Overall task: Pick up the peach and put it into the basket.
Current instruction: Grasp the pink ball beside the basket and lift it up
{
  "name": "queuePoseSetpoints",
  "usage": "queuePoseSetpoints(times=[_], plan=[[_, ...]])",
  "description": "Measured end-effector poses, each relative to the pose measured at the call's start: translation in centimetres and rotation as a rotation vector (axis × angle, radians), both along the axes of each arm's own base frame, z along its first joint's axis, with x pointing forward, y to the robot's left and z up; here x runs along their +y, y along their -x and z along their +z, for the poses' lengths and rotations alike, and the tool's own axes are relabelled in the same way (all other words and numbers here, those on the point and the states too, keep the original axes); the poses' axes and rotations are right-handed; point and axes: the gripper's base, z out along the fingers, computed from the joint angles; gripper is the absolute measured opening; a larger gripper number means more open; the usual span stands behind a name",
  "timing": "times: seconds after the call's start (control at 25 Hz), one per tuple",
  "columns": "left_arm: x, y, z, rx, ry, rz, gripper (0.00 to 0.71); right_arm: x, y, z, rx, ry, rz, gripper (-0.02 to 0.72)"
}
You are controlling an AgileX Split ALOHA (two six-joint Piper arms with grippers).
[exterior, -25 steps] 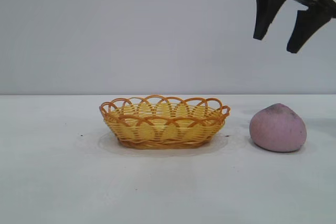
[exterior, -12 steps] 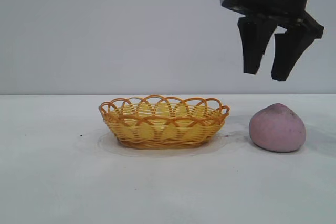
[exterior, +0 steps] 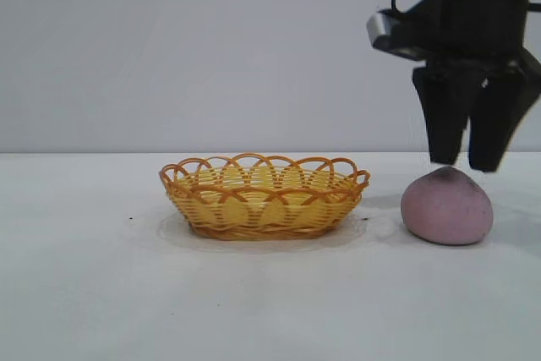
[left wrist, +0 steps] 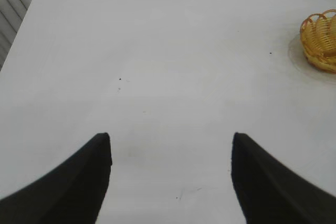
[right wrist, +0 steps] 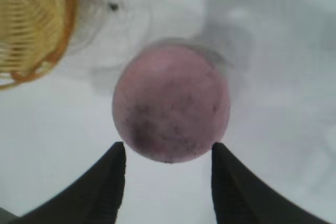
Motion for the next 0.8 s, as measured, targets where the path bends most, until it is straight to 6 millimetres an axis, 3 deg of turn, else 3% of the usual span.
queuePoseSetpoints(times=[0.04,0.24,0.36,0.56,0.8], plan=[[0.0,0.0,0.0,0.000,0.000,0.000,0.430,0.0,0.1,-0.3,-0.003,0.001,-0.003,0.354],[0.0,0.0,0.0,0.000,0.000,0.000,0.430,-0.1,0.0,-0.6,-0.031,-0.003,-0.013,0.094],[0.0,0.0,0.0,0.000,0.000,0.000,0.430,0.0,0.0,-0.6,-0.035,-0.005,-0.015,0.000],[0.0,0.0,0.0,0.000,0.000,0.000,0.430,0.1,-0.3,0.7,-0.043,-0.013,-0.007,0.000],[0.0,0.0,0.0,0.000,0.000,0.000,0.430,0.8,-1.0,8.0,-0.180,-0.116,-0.009,0.000]])
